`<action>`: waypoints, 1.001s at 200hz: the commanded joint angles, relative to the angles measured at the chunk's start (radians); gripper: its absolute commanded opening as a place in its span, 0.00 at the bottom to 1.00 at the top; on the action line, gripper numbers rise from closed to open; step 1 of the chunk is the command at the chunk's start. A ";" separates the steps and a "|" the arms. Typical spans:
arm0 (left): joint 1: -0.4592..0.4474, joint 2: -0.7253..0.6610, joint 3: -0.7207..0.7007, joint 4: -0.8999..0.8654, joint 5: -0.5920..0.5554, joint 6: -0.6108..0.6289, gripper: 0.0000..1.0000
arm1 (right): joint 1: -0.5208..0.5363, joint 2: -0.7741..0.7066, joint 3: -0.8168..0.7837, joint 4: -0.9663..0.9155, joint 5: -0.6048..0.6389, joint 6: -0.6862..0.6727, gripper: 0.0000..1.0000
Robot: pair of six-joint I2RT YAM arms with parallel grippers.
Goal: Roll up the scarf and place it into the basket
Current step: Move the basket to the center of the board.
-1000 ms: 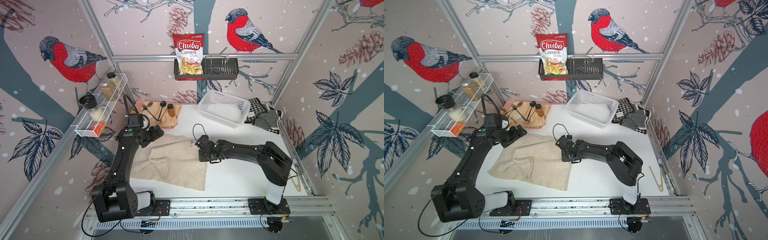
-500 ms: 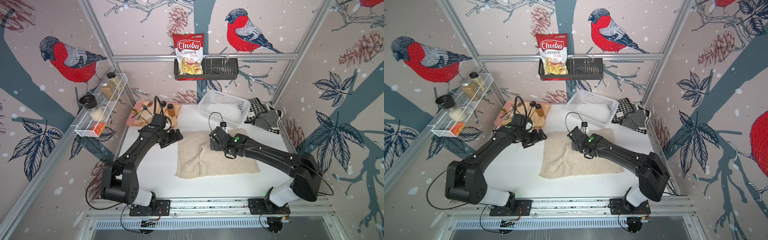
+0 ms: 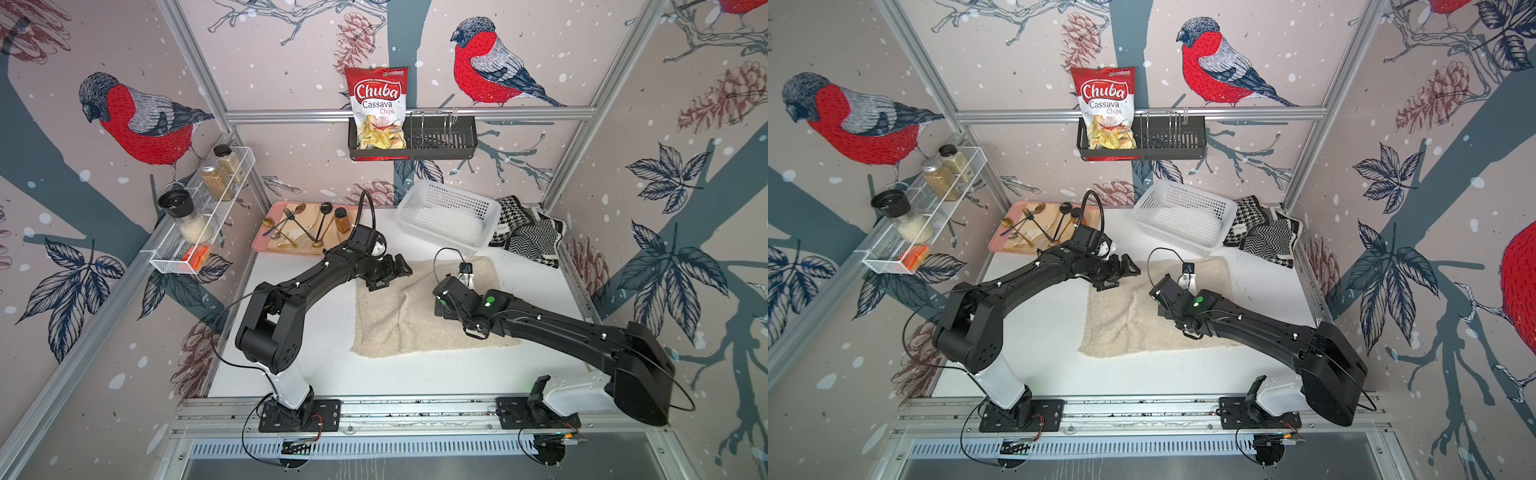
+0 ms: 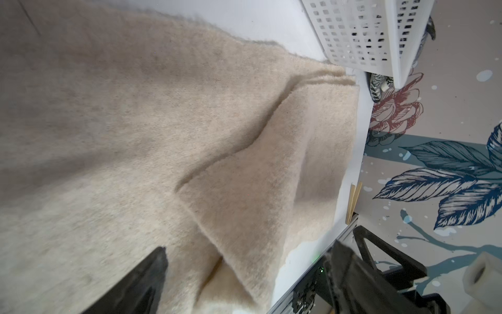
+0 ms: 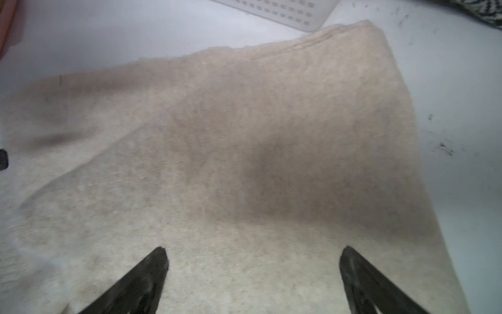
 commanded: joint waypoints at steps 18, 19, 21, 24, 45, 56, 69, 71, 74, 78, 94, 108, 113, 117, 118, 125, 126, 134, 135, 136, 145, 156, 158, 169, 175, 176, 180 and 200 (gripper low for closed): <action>-0.012 0.018 -0.068 0.090 0.024 -0.160 0.96 | -0.083 -0.134 -0.061 -0.013 0.036 0.012 1.00; -0.012 0.018 -0.068 0.092 0.024 -0.163 0.96 | -0.085 -0.136 -0.062 -0.013 0.036 0.012 1.00; -0.013 0.019 -0.073 0.095 0.024 -0.169 0.96 | -0.089 -0.141 -0.067 -0.012 0.037 0.011 1.00; -0.015 0.019 -0.077 0.102 0.028 -0.178 0.96 | -0.094 -0.149 -0.073 -0.009 0.038 0.009 1.00; -0.041 0.028 -0.099 0.153 0.048 -0.240 0.96 | -0.123 -0.193 -0.115 0.009 0.048 -0.002 1.00; -0.059 0.043 -0.102 0.185 0.052 -0.274 0.95 | -0.136 -0.205 -0.128 0.020 0.040 -0.009 1.00; -0.076 0.062 -0.120 0.257 0.063 -0.326 0.86 | -0.146 -0.212 -0.136 0.029 0.036 -0.011 1.00; -0.078 0.066 -0.123 0.267 0.070 -0.335 0.83 | -0.146 -0.212 -0.137 0.030 0.034 -0.012 1.00; -0.081 0.071 -0.127 0.288 0.077 -0.345 0.78 | -0.147 -0.212 -0.140 0.033 0.032 -0.013 1.00; -0.085 0.078 -0.133 0.313 0.086 -0.360 0.69 | -0.148 -0.211 -0.141 0.036 0.029 -0.014 1.00; -0.090 0.097 -0.124 0.332 0.101 -0.380 0.00 | -0.151 -0.206 -0.147 0.043 0.021 -0.016 1.00; -0.086 0.072 -0.100 0.285 0.072 -0.352 0.00 | -0.154 -0.200 -0.149 0.042 0.014 -0.020 1.00; -0.086 0.054 -0.084 0.245 0.048 -0.330 0.00 | -0.155 -0.198 -0.147 0.040 0.009 -0.020 1.00; -0.087 0.040 -0.066 0.205 0.024 -0.308 0.00 | -0.157 -0.197 -0.146 0.037 0.005 -0.021 1.00; -0.086 0.036 -0.061 0.196 0.016 -0.303 0.00 | -0.157 -0.197 -0.146 0.036 0.005 -0.022 1.00; -0.087 0.009 -0.034 0.133 -0.023 -0.265 0.00 | -0.157 -0.197 -0.144 0.035 0.003 -0.022 1.00; -0.086 0.006 -0.029 0.128 -0.030 -0.260 0.00 | -0.158 -0.198 -0.144 0.035 0.003 -0.022 1.00; -0.086 -0.024 0.001 0.069 -0.065 -0.223 0.00 | -0.158 -0.198 -0.146 0.036 0.000 -0.022 1.00; -0.087 -0.028 0.004 0.063 -0.069 -0.216 0.00 | -0.157 -0.198 -0.147 0.037 0.001 -0.023 1.00; -0.086 -0.031 0.010 0.054 -0.074 -0.211 0.00 | -0.158 -0.198 -0.148 0.037 0.001 -0.023 1.00; -0.088 -0.052 0.050 -0.017 -0.115 -0.164 0.00 | -0.157 -0.198 -0.151 0.046 -0.004 -0.028 1.00; -0.088 -0.070 0.095 -0.094 -0.156 -0.108 0.00 | -0.157 -0.197 -0.153 0.053 -0.009 -0.031 1.00; -0.088 -0.071 0.102 -0.108 -0.164 -0.098 0.00 | -0.157 -0.197 -0.153 0.055 -0.010 -0.032 1.00; -0.087 -0.087 0.130 -0.168 -0.204 -0.061 0.00 | -0.158 -0.193 -0.152 0.056 -0.016 -0.034 1.00; -0.087 -0.096 0.135 -0.189 -0.221 -0.052 0.00 | -0.157 -0.190 -0.151 0.060 -0.021 -0.037 1.00; -0.087 -0.098 0.135 -0.192 -0.223 -0.050 0.00 | -0.157 -0.189 -0.151 0.060 -0.021 -0.037 1.00; -0.086 -0.105 0.136 -0.200 -0.227 -0.045 0.00 | -0.156 -0.189 -0.151 0.061 -0.024 -0.040 1.00; -0.086 -0.135 0.134 -0.226 -0.224 -0.033 0.00 | -0.156 -0.185 -0.149 0.057 -0.027 -0.046 1.00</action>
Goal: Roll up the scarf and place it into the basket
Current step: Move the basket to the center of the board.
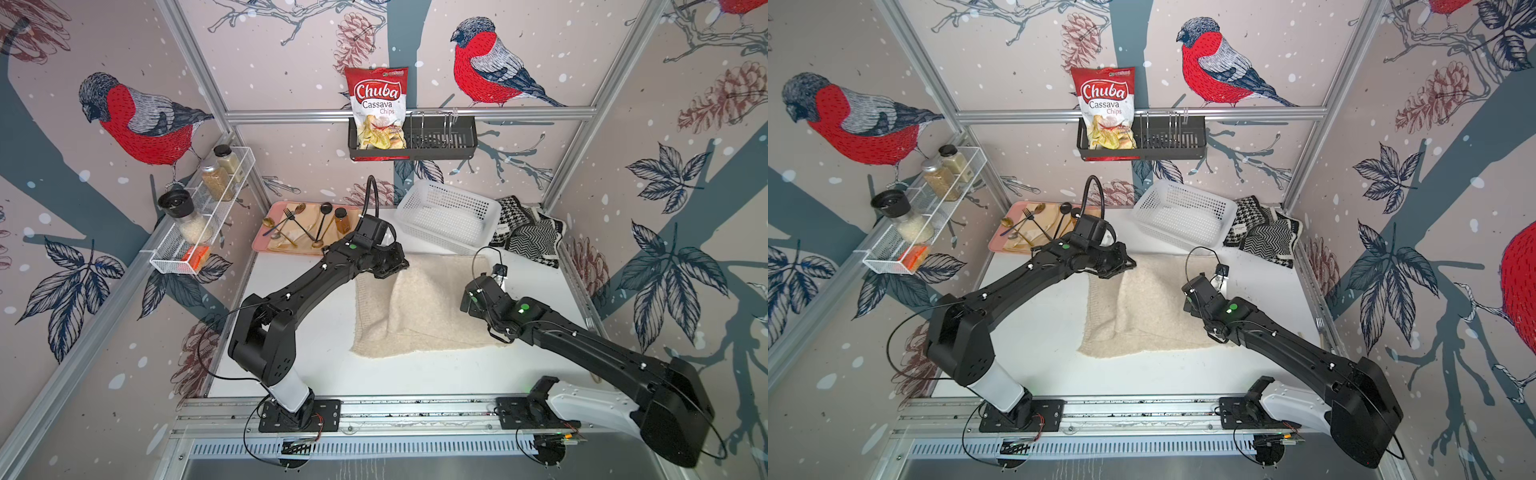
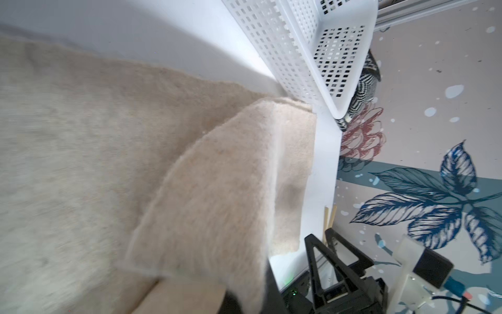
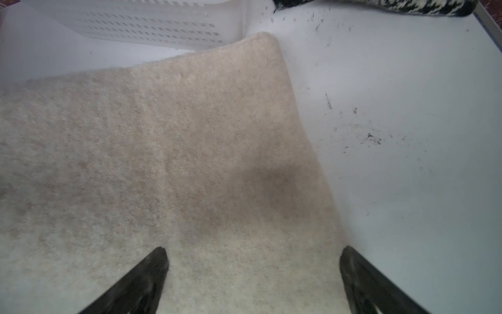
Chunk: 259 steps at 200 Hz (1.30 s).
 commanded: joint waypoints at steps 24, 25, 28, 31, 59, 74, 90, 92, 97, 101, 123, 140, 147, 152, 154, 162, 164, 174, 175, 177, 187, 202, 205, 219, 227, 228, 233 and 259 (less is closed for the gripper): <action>0.004 -0.075 0.000 -0.160 -0.068 0.073 0.00 | 0.001 0.006 0.006 0.018 -0.012 -0.024 1.00; 0.004 -0.078 0.001 -0.161 -0.068 0.073 0.00 | 0.001 0.007 0.006 0.018 -0.012 -0.025 1.00; 0.004 -0.085 -0.001 -0.164 -0.066 0.073 0.00 | 0.000 0.008 0.005 0.019 -0.012 -0.027 1.00; 0.004 -0.092 -0.001 -0.165 -0.065 0.073 0.00 | 0.000 0.008 0.006 0.018 -0.012 -0.028 1.00; 0.007 -0.129 0.011 -0.197 -0.038 0.083 0.00 | 0.001 0.029 0.010 0.021 -0.017 -0.036 1.00; 0.024 -0.126 0.015 -0.208 -0.047 0.107 0.00 | 0.000 0.038 0.007 0.036 -0.021 -0.041 1.00; 0.067 -0.099 0.020 -0.210 -0.026 0.136 0.00 | 0.000 0.052 0.008 0.049 -0.029 -0.046 1.00; 0.073 -0.096 0.020 -0.207 -0.026 0.141 0.00 | -0.001 0.055 0.008 0.050 -0.031 -0.047 1.00; 0.090 -0.087 0.022 -0.208 -0.033 0.153 0.00 | -0.001 0.059 0.010 0.054 -0.032 -0.048 1.00; 0.108 -0.081 0.021 -0.218 -0.046 0.158 0.00 | -0.001 0.064 0.012 0.053 -0.033 -0.050 1.00; 0.244 -0.041 -0.071 -0.182 -0.057 0.185 0.04 | -0.001 0.081 0.009 0.055 -0.034 -0.055 1.00; 0.344 0.025 -0.121 -0.153 -0.040 0.209 0.41 | -0.005 0.093 0.002 0.067 -0.036 -0.057 0.99; 0.361 0.042 -0.126 -0.140 -0.022 0.219 0.62 | -0.007 0.098 0.000 0.072 -0.040 -0.058 0.99; 0.366 0.042 -0.127 -0.128 -0.009 0.226 0.71 | -0.007 0.102 0.001 0.076 -0.043 -0.060 0.99; 0.366 0.039 -0.128 -0.123 -0.004 0.229 0.73 | -0.007 0.103 0.001 0.077 -0.043 -0.060 0.99; 0.360 0.015 -0.138 -0.092 0.012 0.234 0.89 | -0.008 0.108 0.003 0.081 -0.047 -0.064 0.99; 0.359 0.007 -0.142 -0.086 0.016 0.235 0.89 | -0.008 0.110 0.004 0.082 -0.046 -0.064 0.99; 0.353 -0.035 -0.160 -0.065 0.034 0.236 0.97 | -0.009 0.112 0.006 0.087 -0.048 -0.066 0.99; 0.353 -0.039 -0.161 -0.063 0.034 0.236 0.97 | -0.009 0.112 0.006 0.089 -0.048 -0.067 0.99; 0.351 -0.049 -0.164 -0.063 0.031 0.236 0.98 | -0.009 0.112 0.007 0.089 -0.047 -0.068 0.99; 0.349 -0.087 -0.187 -0.085 0.004 0.239 0.98 | -0.012 0.112 0.006 0.098 -0.049 -0.073 0.99; 0.348 -0.136 -0.241 -0.115 -0.008 0.247 0.97 | -0.018 0.147 0.010 0.111 -0.055 -0.081 0.99; 0.347 -0.147 -0.258 -0.116 -0.006 0.248 0.97 | -0.019 0.150 0.012 0.112 -0.056 -0.083 0.99; 0.326 -0.201 -0.326 -0.118 0.006 0.235 0.97 | -0.022 0.170 0.019 0.123 -0.060 -0.091 0.99; 0.301 -0.231 -0.385 -0.122 0.003 0.223 0.97 | -0.024 0.183 0.029 0.123 -0.062 -0.095 0.99; 0.296 -0.236 -0.390 -0.123 0.001 0.221 0.97 | -0.024 0.185 0.030 0.123 -0.062 -0.096 0.99; 0.274 -0.253 -0.412 -0.125 -0.003 0.210 0.97 | -0.024 0.192 0.035 0.122 -0.064 -0.100 0.99; 0.162 -0.309 -0.499 -0.101 0.021 0.155 0.94 | -0.026 0.222 0.059 0.126 -0.064 -0.118 0.99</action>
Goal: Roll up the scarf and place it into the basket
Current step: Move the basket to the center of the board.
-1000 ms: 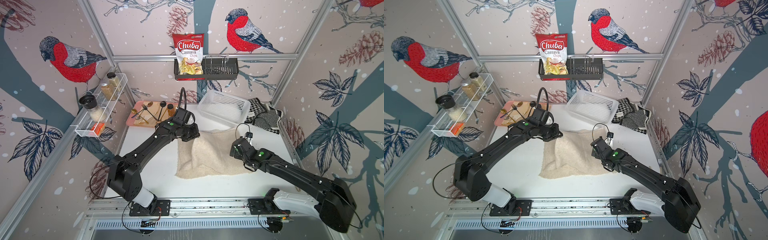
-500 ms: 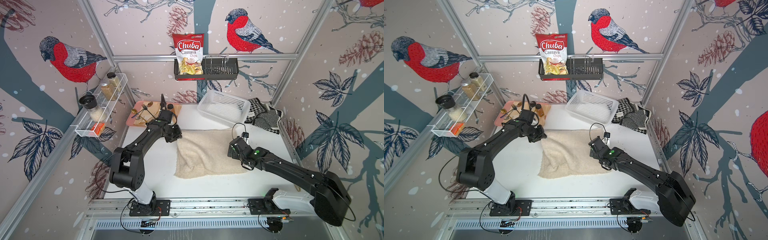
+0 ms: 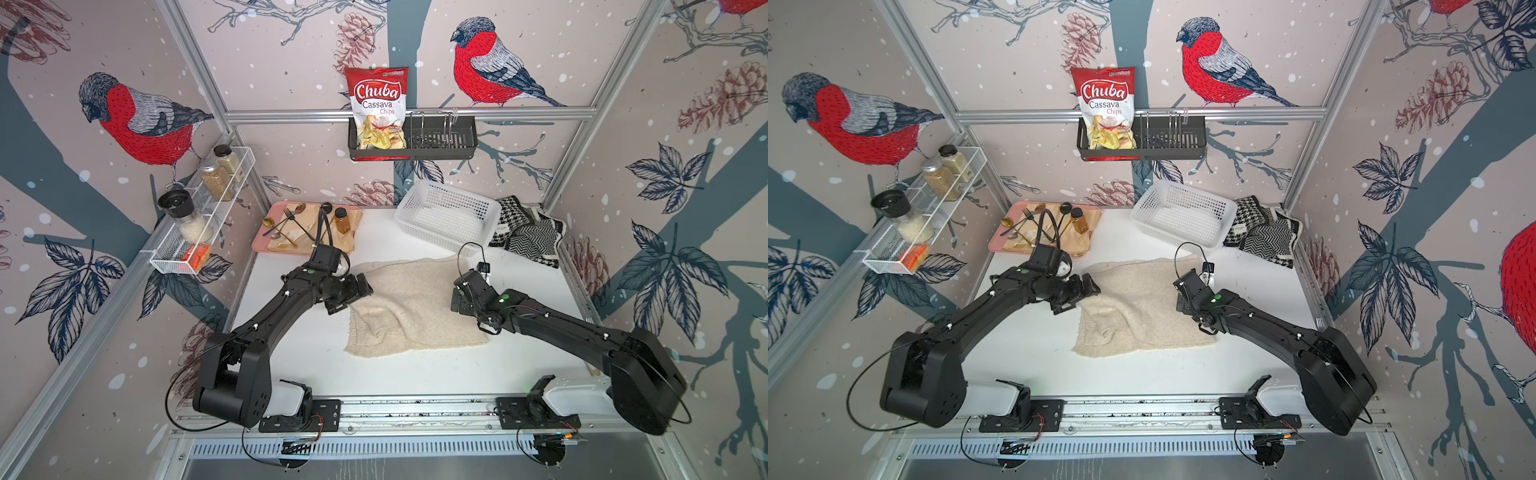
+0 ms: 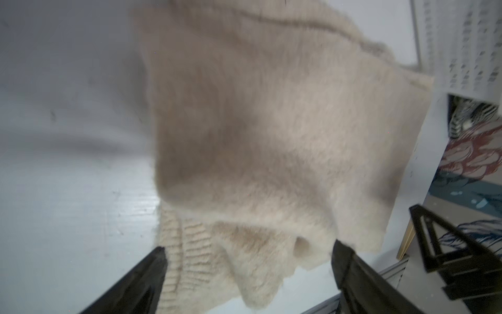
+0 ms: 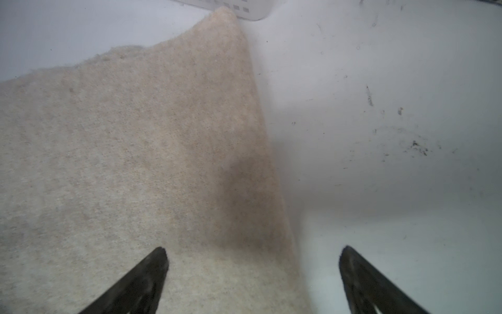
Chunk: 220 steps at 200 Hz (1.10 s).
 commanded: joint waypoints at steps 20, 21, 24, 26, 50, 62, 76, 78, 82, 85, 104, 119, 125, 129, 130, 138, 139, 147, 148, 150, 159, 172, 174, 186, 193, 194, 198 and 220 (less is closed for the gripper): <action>-0.133 -0.043 -0.077 0.057 0.055 -0.106 0.90 | -0.002 0.038 0.034 0.026 -0.007 -0.043 0.99; -0.135 -0.043 -0.077 0.058 0.055 -0.108 0.90 | -0.003 0.039 0.035 0.027 -0.006 -0.043 0.99; -0.143 -0.040 -0.077 0.062 0.056 -0.115 0.89 | -0.004 0.042 0.037 0.027 -0.006 -0.044 0.99; -0.148 -0.039 -0.077 0.064 0.054 -0.120 0.89 | -0.004 0.043 0.039 0.026 -0.007 -0.044 0.99; -0.183 -0.004 -0.082 0.091 0.056 -0.160 0.82 | -0.003 0.044 0.041 0.021 -0.004 -0.044 0.99; -0.190 0.020 -0.089 0.105 0.055 -0.169 0.79 | -0.004 0.035 0.035 0.021 -0.002 -0.044 0.99; -0.198 0.052 -0.101 0.120 0.067 -0.174 0.75 | -0.007 0.025 0.023 0.020 0.000 -0.044 0.99; -0.200 0.057 -0.100 0.120 0.068 -0.174 0.74 | -0.008 0.023 0.022 0.020 0.000 -0.043 0.99; -0.206 0.065 -0.100 0.119 0.067 -0.174 0.72 | -0.008 0.021 0.019 0.019 0.000 -0.043 0.99; -0.212 0.070 -0.101 0.120 0.063 -0.174 0.70 | -0.009 0.019 0.017 0.018 0.000 -0.043 0.99; -0.238 0.089 -0.102 0.117 0.057 -0.175 0.37 | -0.016 0.003 -0.003 0.018 0.002 -0.039 0.99; -0.242 0.091 -0.084 0.081 0.052 -0.169 0.00 | -0.026 -0.007 -0.020 0.031 -0.001 -0.042 0.99; -0.247 0.080 -0.069 0.053 0.034 -0.160 0.00 | -0.031 -0.009 -0.025 0.036 -0.002 -0.043 0.99; -0.252 0.068 -0.053 0.025 0.017 -0.153 0.00 | -0.034 -0.009 -0.027 0.038 -0.005 -0.044 0.99; -0.253 0.065 -0.049 0.015 0.012 -0.151 0.00 | -0.034 -0.009 -0.026 0.038 -0.005 -0.044 0.99; -0.264 0.031 -0.012 -0.054 -0.025 -0.133 0.00 | -0.040 -0.008 -0.026 0.040 -0.006 -0.048 0.99; -0.266 0.025 -0.007 -0.064 -0.029 -0.130 0.00 | -0.040 -0.007 -0.026 0.040 -0.006 -0.048 0.99; -0.275 -0.019 0.020 -0.130 -0.058 -0.108 0.00 | -0.045 -0.007 -0.025 0.041 -0.007 -0.053 0.99; -0.276 -0.026 0.022 -0.137 -0.061 -0.106 0.00 | -0.045 -0.007 -0.025 0.041 -0.007 -0.054 0.99; -0.277 -0.038 0.026 -0.152 -0.068 -0.102 0.00 | -0.046 -0.005 -0.024 0.042 -0.008 -0.055 0.99; -0.277 -0.088 0.028 -0.216 -0.092 -0.083 0.00 | -0.052 -0.003 -0.025 0.049 -0.011 -0.062 0.99; -0.277 -0.135 0.011 -0.294 -0.120 -0.060 0.00 | -0.061 0.007 -0.026 0.072 -0.020 -0.075 0.99; -0.278 -0.140 0.006 -0.304 -0.122 -0.058 0.00 | -0.062 0.009 -0.024 0.076 -0.023 -0.077 0.99; -0.279 -0.176 -0.042 -0.331 -0.120 -0.059 0.00 | -0.067 0.033 -0.014 0.087 -0.032 -0.084 0.99; -0.279 -0.196 -0.077 -0.333 -0.112 -0.065 0.00 | -0.067 0.048 -0.004 0.087 -0.035 -0.088 0.99; -0.279 -0.199 -0.082 -0.334 -0.111 -0.066 0.00 | -0.066 0.049 -0.002 0.087 -0.035 -0.088 0.99; -0.279 -0.208 -0.096 -0.340 -0.113 -0.068 0.00 | -0.067 0.058 0.003 0.087 -0.035 -0.090 0.99; -0.277 -0.246 -0.146 -0.396 -0.181 -0.086 0.00 | -0.066 0.081 0.012 0.097 -0.036 -0.096 0.99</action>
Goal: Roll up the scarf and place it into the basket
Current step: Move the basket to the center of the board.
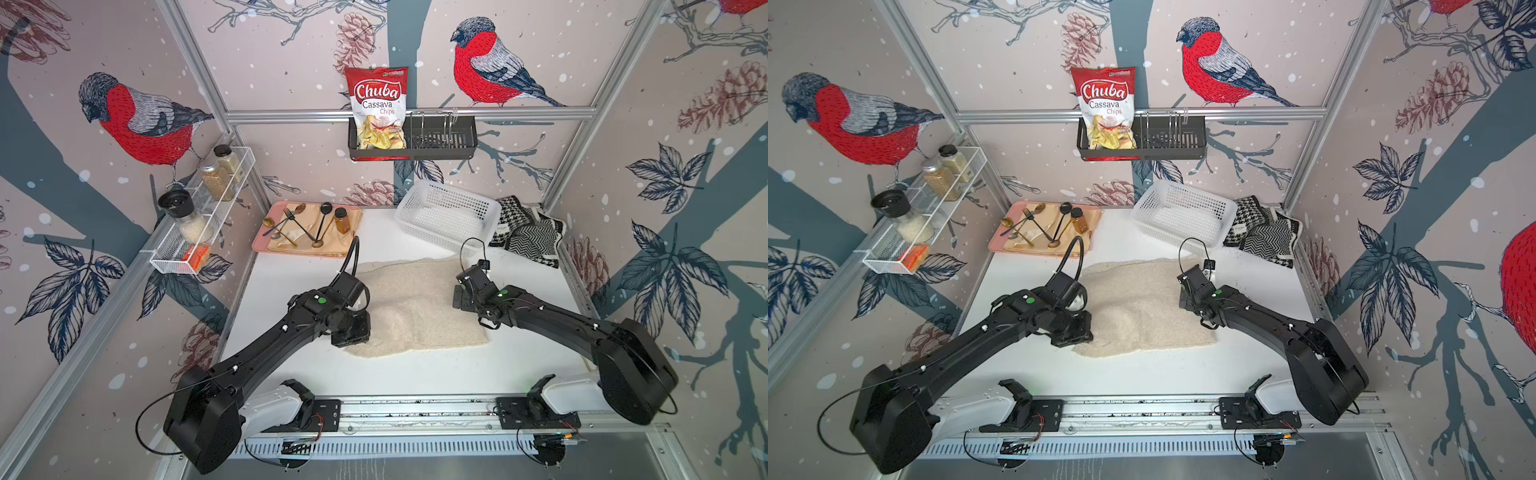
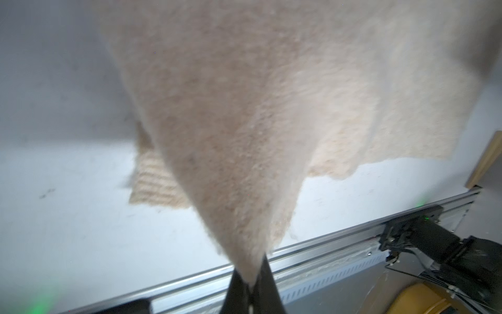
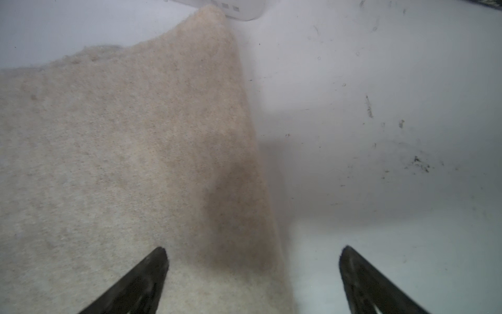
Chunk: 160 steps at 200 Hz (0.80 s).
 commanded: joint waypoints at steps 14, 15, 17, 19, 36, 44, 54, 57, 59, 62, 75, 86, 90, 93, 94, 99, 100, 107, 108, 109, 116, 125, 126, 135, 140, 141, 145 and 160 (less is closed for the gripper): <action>0.010 -0.033 -0.051 -0.141 -0.109 -0.004 0.00 | -0.002 0.026 0.008 0.039 -0.010 -0.026 0.99; 0.011 -0.032 -0.052 -0.142 -0.110 -0.004 0.00 | -0.002 0.026 0.007 0.040 -0.010 -0.026 0.99; 0.013 -0.032 -0.050 -0.145 -0.115 -0.005 0.00 | -0.003 0.027 0.006 0.041 -0.010 -0.027 0.99; 0.014 -0.031 -0.048 -0.147 -0.119 -0.009 0.00 | -0.003 0.029 0.006 0.041 -0.010 -0.028 0.99; 0.026 -0.035 -0.032 -0.167 -0.186 -0.029 0.00 | -0.006 0.033 0.001 0.032 -0.003 -0.027 0.99; 0.027 -0.033 -0.028 -0.177 -0.224 -0.037 0.00 | -0.008 0.031 -0.006 0.040 -0.007 -0.027 0.99; 0.033 -0.017 -0.014 -0.200 -0.270 -0.043 0.00 | -0.009 0.030 -0.014 0.044 -0.016 -0.024 0.99; 0.033 -0.011 -0.009 -0.208 -0.283 -0.044 0.00 | -0.009 0.029 -0.014 0.045 -0.019 -0.024 0.99; 0.033 -0.006 -0.005 -0.214 -0.290 -0.044 0.00 | -0.009 0.029 -0.014 0.046 -0.021 -0.025 0.99; 0.032 0.000 0.000 -0.221 -0.298 -0.045 0.00 | -0.009 0.029 -0.016 0.048 -0.024 -0.025 0.99; 0.033 0.035 0.026 -0.253 -0.346 -0.041 0.35 | -0.006 0.026 -0.015 0.051 -0.030 -0.029 0.99; 0.033 0.058 0.066 -0.283 -0.395 -0.042 0.65 | 0.002 0.023 -0.009 0.056 -0.035 -0.039 0.99; 0.037 0.065 0.087 -0.296 -0.419 -0.045 0.75 | 0.007 0.022 -0.005 0.056 -0.036 -0.043 0.99; 0.039 0.068 0.107 -0.306 -0.434 -0.049 0.82 | 0.011 0.021 -0.001 0.057 -0.037 -0.047 0.99; 0.039 0.068 0.113 -0.308 -0.440 -0.050 0.83 | 0.013 0.021 0.001 0.057 -0.038 -0.047 0.99; 0.044 0.072 0.148 -0.318 -0.465 -0.054 0.89 | 0.021 0.020 0.008 0.057 -0.041 -0.053 0.99; 0.045 0.071 0.154 -0.319 -0.469 -0.054 0.92 | 0.024 0.021 0.010 0.057 -0.042 -0.054 0.99; 0.047 0.070 0.199 -0.309 -0.483 -0.051 0.96 | 0.042 0.021 0.021 0.060 -0.046 -0.062 1.00; 0.047 0.070 0.204 -0.306 -0.484 -0.050 0.96 | 0.045 0.021 0.023 0.060 -0.047 -0.063 1.00; 0.047 0.069 0.208 -0.302 -0.484 -0.048 0.96 | 0.047 0.023 0.024 0.060 -0.047 -0.064 1.00; 0.051 0.067 0.245 -0.268 -0.483 -0.043 0.96 | 0.068 0.026 0.035 0.065 -0.057 -0.072 1.00; 0.054 0.068 0.287 -0.214 -0.465 -0.036 0.96 | 0.094 0.034 0.046 0.069 -0.075 -0.073 0.99; 0.055 0.069 0.291 -0.208 -0.462 -0.035 0.96 | 0.097 0.034 0.046 0.069 -0.077 -0.073 0.98; 0.057 0.079 0.314 -0.144 -0.413 -0.027 0.95 | 0.124 0.045 0.053 0.075 -0.095 -0.073 0.95; 0.058 0.089 0.325 -0.103 -0.378 -0.020 0.92 | 0.139 0.050 0.055 0.078 -0.102 -0.069 0.94; 0.058 0.091 0.327 -0.097 -0.368 -0.017 0.92 | 0.142 0.050 0.054 0.080 -0.105 -0.067 0.94; 0.057 0.100 0.334 -0.072 -0.340 -0.012 0.89 | 0.153 0.054 0.054 0.085 -0.113 -0.063 0.93; 0.058 0.145 0.325 0.021 -0.261 -0.003 0.62 | 0.192 0.061 0.047 0.105 -0.147 -0.045 0.87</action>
